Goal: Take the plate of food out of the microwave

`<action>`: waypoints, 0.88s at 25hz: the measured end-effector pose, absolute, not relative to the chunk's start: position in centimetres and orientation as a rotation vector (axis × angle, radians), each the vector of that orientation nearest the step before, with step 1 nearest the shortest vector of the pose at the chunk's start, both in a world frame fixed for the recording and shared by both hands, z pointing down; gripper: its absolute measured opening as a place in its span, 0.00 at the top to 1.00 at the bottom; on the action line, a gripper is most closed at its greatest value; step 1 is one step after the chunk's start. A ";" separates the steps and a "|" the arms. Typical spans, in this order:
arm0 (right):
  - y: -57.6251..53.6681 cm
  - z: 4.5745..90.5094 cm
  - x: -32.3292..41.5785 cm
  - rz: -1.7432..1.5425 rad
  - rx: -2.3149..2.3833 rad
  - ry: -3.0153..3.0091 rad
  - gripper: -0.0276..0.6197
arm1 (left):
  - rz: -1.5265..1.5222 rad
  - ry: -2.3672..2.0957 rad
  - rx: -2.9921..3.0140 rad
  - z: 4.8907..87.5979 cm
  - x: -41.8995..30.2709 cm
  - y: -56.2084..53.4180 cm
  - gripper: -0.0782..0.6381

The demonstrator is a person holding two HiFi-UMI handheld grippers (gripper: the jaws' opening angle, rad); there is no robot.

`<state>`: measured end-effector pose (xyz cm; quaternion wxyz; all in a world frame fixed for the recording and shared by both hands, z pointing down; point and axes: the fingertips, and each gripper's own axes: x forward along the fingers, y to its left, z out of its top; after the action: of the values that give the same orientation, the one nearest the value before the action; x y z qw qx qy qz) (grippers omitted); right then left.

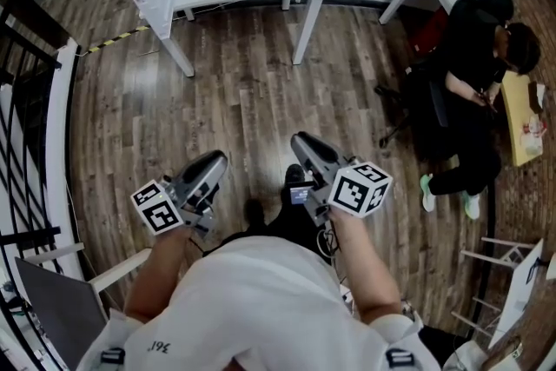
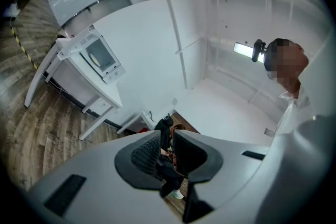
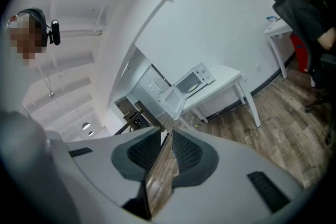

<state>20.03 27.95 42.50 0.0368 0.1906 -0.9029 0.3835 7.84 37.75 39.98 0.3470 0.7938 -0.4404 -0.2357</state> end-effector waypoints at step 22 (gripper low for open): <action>-4.2 41.5 17.3 1.109 0.237 -2.722 0.85 | -0.655 -1.369 1.899 40.0 9.6 7.1 0.78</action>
<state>17.28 -4.16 41.47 0.0964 0.0801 -0.9188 0.3744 9.64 7.07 40.00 0.3479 0.7325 -0.5279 -0.2525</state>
